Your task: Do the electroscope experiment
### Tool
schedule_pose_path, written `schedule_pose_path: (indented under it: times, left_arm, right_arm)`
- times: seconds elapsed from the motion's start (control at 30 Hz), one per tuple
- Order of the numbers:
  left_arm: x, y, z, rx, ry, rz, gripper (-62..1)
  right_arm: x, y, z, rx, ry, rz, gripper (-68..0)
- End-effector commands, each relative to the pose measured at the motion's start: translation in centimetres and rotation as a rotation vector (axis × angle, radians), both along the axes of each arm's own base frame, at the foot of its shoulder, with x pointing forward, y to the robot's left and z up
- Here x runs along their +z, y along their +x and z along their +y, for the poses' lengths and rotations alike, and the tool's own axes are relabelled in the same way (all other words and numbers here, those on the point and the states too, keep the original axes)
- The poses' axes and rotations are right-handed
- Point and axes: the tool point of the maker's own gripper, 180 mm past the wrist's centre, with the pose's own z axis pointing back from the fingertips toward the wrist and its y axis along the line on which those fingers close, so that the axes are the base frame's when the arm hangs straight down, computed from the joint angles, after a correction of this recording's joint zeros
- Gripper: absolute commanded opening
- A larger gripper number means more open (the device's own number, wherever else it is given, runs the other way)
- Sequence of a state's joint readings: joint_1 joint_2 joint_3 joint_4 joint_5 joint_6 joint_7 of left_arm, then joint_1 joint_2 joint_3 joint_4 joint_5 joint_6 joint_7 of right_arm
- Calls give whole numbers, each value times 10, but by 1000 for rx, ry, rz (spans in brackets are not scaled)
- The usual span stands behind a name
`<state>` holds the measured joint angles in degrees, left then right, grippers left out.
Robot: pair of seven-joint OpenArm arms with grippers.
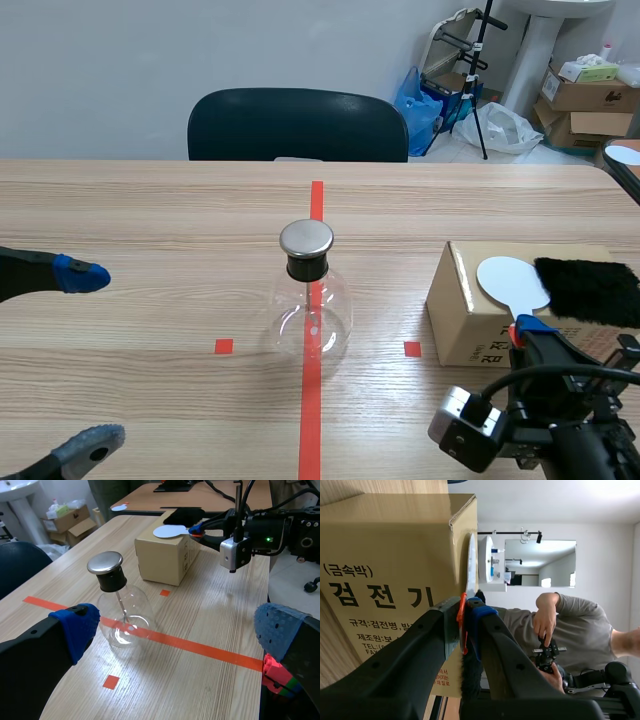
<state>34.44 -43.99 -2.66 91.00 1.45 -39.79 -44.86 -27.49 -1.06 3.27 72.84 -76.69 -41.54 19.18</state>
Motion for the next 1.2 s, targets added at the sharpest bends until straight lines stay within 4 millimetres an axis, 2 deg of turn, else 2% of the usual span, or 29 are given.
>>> schedule_pose_path:
  times: [0.0, 0.07, 0.17, 0.3, 0.43, 1.17]
  left_arm:
    - [4, -1, -2, -2, -29, 1, 14]
    - [4, -1, -2, -1, -29, 1, 14]
    - [4, -1, -2, -2, -28, 1, 14]
    - [4, -1, -2, -2, -28, 1, 14]
    - [4, -1, -2, -2, -28, 1, 14]
    - [3, -1, -2, -2, -27, 2, 14]
  right_arm:
    - [16, 5, -5, 2, -24, -76, -651]
    - [16, 5, -5, 2, -24, -76, -577]
    - [17, 6, -5, 2, -24, -79, -412]
    - [18, 7, -3, 9, -24, -85, -232]
    - [18, 7, -2, 15, -24, -84, 4]
    - [18, 6, -1, 22, -14, -85, 4]
